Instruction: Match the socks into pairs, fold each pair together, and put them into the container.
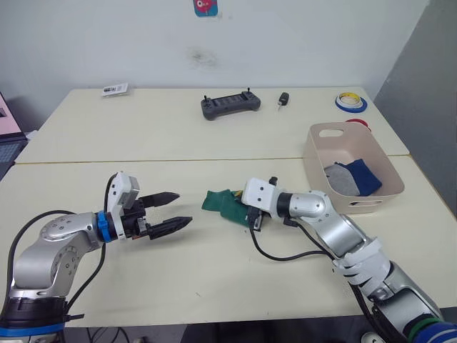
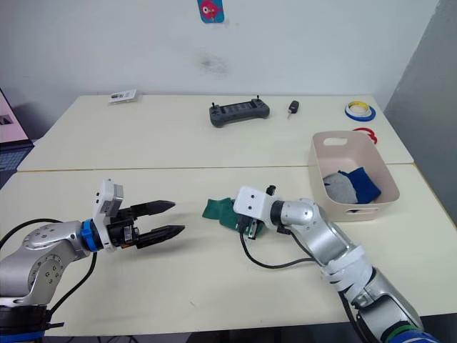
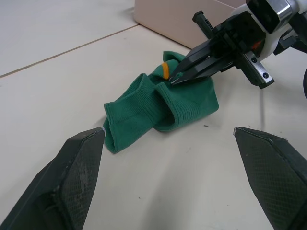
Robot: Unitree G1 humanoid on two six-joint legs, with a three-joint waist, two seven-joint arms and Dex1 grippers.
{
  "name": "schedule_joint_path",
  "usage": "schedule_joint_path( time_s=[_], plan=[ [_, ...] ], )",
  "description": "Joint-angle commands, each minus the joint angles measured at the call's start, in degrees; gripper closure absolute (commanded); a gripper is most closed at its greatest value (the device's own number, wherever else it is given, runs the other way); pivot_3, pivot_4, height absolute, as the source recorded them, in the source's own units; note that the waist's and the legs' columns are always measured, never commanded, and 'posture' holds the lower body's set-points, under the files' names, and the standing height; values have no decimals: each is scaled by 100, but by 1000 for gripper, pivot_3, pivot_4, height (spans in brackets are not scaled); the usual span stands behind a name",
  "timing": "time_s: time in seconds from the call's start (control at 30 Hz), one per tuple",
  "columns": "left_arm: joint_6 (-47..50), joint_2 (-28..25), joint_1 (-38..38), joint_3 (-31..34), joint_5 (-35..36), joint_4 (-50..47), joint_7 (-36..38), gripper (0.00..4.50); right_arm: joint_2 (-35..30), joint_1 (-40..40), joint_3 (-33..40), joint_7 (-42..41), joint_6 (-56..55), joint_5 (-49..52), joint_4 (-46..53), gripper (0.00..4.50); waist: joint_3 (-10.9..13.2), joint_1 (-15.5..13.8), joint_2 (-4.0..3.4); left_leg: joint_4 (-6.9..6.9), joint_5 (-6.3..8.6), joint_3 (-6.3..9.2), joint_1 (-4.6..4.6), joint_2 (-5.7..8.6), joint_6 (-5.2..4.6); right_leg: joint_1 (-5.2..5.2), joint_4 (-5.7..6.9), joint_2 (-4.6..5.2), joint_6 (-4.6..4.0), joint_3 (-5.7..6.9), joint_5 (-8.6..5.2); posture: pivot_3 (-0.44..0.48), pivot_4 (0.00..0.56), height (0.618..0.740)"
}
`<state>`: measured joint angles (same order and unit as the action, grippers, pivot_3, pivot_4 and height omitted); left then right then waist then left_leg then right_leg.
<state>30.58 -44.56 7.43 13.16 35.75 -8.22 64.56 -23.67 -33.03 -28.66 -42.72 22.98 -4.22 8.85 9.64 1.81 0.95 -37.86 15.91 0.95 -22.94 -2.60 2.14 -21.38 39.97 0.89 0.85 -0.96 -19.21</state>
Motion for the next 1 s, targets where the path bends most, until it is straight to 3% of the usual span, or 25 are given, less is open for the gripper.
schedule_joint_path(
  time_s=[0.03, 0.13, 0.33, 0.67, 0.97, 1.0],
  plan=[
    [-37, -61, -2, 31, 55, -159, 36, 0, -6, 52, 207, -28, -8, 37, 331, 4492, 0, 0, 0, 0, 0, 0, 0, 0, 0, 0, 0, 0, 0, 0, 0, 0, 150, 740],
    [-38, -60, -17, 26, 52, -174, 46, 0, 18, 144, 234, -31, 56, 44, 392, 3779, 0, 1, 0, 0, 0, 0, 1, 0, 0, 0, 0, 0, 0, 0, 0, 0, 150, 740],
    [-34, -84, -64, 38, 57, -198, 71, 0, -7, 358, 195, -113, 30, 69, 705, 1660, 0, -1, 0, 0, 0, 0, 1, 0, 0, 0, 0, 0, 0, -1, 0, 0, 150, 740],
    [-42, -131, -150, 71, 64, -201, 120, 0, -15, 863, 695, -18, 767, 404, 1284, 1660, 0, -8, 1, -1, 0, 0, 1, 1, 0, 3, 0, 0, 0, -1, 0, 0, 150, 740],
    [-218, -166, -183, -12, -19, -236, 343, 0, 562, 314, 670, 61, 1845, 758, 720, 1660, 0, 1, 0, -1, 0, 1, 2, 0, 0, 2, 1, -4, 0, -1, 0, 0, 150, 740],
    [-261, -193, -220, -17, -39, -258, 401, 0, 577, 270, 648, 45, 1829, 767, 670, 1835, 0, 1, 0, -1, 0, 1, 3, 0, 0, 2, 1, -4, 0, -1, 0, 0, 150, 740]
  ],
)
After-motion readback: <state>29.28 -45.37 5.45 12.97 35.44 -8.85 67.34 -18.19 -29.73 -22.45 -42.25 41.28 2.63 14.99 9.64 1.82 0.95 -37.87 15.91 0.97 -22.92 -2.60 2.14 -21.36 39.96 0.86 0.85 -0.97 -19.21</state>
